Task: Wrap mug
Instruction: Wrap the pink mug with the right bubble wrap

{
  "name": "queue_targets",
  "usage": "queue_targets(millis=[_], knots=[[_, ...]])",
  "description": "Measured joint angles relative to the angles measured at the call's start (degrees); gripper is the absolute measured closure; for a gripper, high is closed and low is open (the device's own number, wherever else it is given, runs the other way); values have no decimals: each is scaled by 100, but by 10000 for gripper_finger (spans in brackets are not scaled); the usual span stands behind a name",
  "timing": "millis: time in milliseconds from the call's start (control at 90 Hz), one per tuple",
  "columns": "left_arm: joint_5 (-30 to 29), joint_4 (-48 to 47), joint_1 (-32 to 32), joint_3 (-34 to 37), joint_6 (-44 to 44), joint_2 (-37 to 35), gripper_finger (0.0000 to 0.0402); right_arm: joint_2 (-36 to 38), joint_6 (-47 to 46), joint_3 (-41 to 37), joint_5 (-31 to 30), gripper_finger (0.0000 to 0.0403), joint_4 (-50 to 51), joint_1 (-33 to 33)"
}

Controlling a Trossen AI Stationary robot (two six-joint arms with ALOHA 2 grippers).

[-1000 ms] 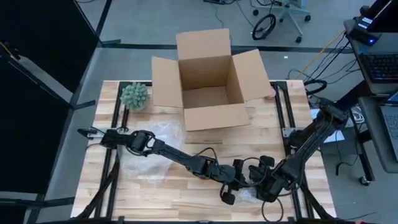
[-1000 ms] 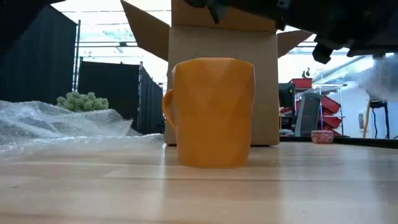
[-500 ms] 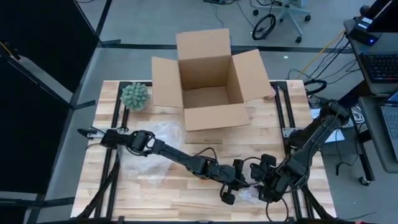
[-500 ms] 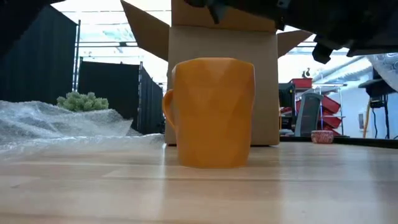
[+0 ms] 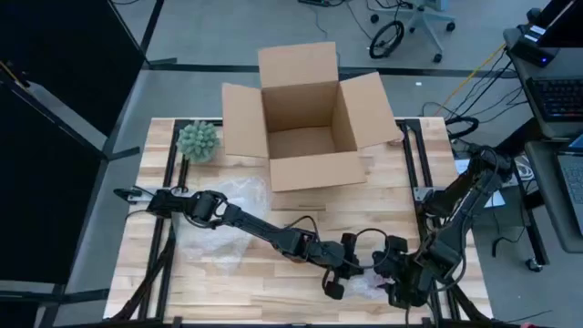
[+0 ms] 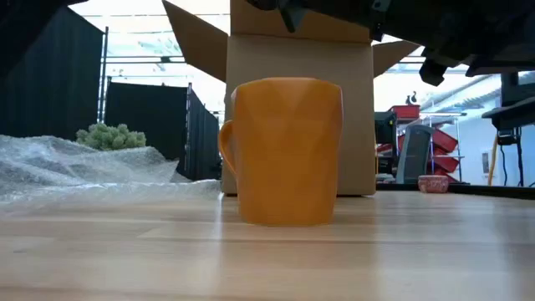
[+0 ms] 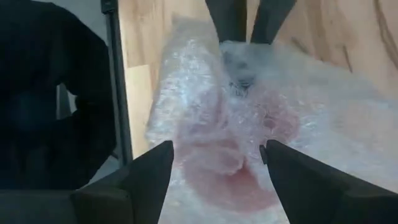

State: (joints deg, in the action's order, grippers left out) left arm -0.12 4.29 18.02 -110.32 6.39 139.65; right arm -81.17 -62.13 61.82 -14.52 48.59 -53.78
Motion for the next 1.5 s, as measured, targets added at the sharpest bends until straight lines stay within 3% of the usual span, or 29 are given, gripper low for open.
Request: queue_targets(millis=[300, 1089, 1500], knots=[[-2, 4, 0, 2, 0, 0, 402, -106, 255, -4, -36, 165, -343, -3], [-35, 127, 43, 28, 6, -199, 402, -1060, 171, -421, -98, 257, -495, 101], [203, 693, -140, 7, 9, 20, 402, -1134, 209, -431, -19, 262, -667, 174]])
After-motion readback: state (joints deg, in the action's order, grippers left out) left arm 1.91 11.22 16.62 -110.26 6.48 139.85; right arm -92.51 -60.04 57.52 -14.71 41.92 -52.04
